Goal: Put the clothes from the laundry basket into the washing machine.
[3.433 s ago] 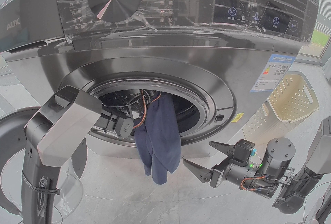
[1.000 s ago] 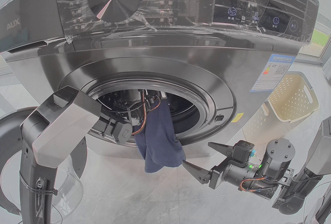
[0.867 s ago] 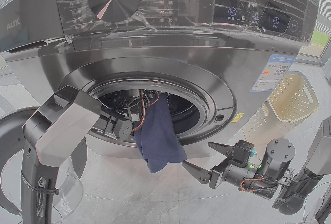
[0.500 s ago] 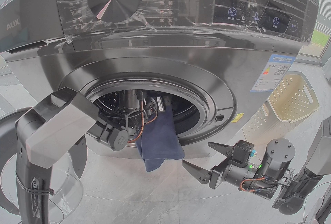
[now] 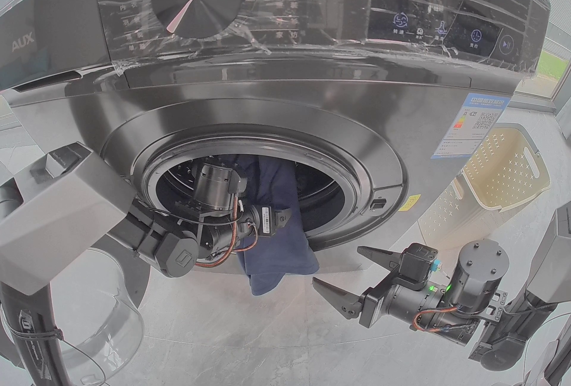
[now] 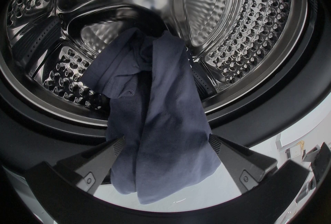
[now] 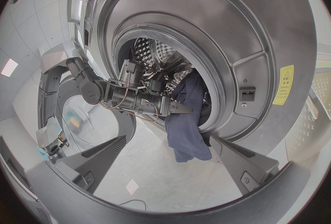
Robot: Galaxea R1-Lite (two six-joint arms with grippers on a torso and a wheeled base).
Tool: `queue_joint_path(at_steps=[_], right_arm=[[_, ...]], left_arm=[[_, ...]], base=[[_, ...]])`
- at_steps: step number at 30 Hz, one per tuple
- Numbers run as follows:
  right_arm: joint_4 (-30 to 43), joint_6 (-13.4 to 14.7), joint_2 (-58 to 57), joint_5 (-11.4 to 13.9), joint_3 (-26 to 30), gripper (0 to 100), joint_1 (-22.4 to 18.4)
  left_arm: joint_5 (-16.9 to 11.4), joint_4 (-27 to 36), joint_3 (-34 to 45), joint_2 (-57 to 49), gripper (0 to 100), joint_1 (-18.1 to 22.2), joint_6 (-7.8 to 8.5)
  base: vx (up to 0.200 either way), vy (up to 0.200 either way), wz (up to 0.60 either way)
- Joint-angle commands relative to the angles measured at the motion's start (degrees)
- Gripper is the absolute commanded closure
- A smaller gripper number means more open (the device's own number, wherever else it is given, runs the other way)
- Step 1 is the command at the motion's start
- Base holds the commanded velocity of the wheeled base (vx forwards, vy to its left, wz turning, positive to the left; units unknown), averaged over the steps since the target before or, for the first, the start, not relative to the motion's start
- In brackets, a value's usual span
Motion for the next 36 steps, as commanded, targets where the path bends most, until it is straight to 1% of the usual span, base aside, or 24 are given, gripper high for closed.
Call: queue_joint_path(at_steps=[1,7,9,11,12,25,29,30,32,36], right_arm=[[-0.03,0.01,-0.02,-0.01,-0.01,0,0.06],[-0.03,0.01,-0.02,-0.01,-0.01,0,0.06],[-0.03,0.01,-0.02,-0.01,-0.01,0,0.06],[-0.03,0.01,-0.02,-0.01,-0.01,0,0.06],[-0.03,0.01,-0.02,-0.01,-0.01,0,0.06],[-0.03,0.01,-0.02,-0.01,-0.18,0,0.06],[-0.03,0.01,-0.10,-0.01,-0.27,0,0.06],[-0.03,0.01,-0.10,-0.01,-0.27,0,0.06],[-0.03,0.01,-0.02,-0.01,-0.27,0,0.06],[0.05,0.01,-0.10,-0.01,-0.27,0,0.06]], left_arm=[[0.04,-0.12,0.08,1.53,0,0.13,0.03],[0.30,-0.73,-1.50,6.01,0,0.83,0.29],[0.21,-0.82,-2.03,6.63,0,1.01,0.91],[0.12,-0.82,-2.56,6.71,0,0.92,0.91],[0.21,-0.64,-3.17,6.80,100,0.92,1.00],[0.04,-0.91,-9.06,7.24,100,0.92,0.12],[0.65,-3.72,-12.49,7.77,100,0.92,-1.73],[0.74,-3.81,-12.67,7.77,100,0.92,-1.82],[1.09,-6.36,-15.65,9.17,100,1.01,-2.34],[3.11,-11.28,-20.40,12.16,100,1.71,-2.34]], base=[[0.000,0.000,0.00],[0.000,0.000,0.00],[0.000,0.000,0.00],[0.000,0.000,0.00],[0.000,0.000,0.00],[0.000,0.000,0.00],[0.000,0.000,0.00],[0.000,0.000,0.00],[0.000,0.000,0.00],[0.000,0.000,0.00]])
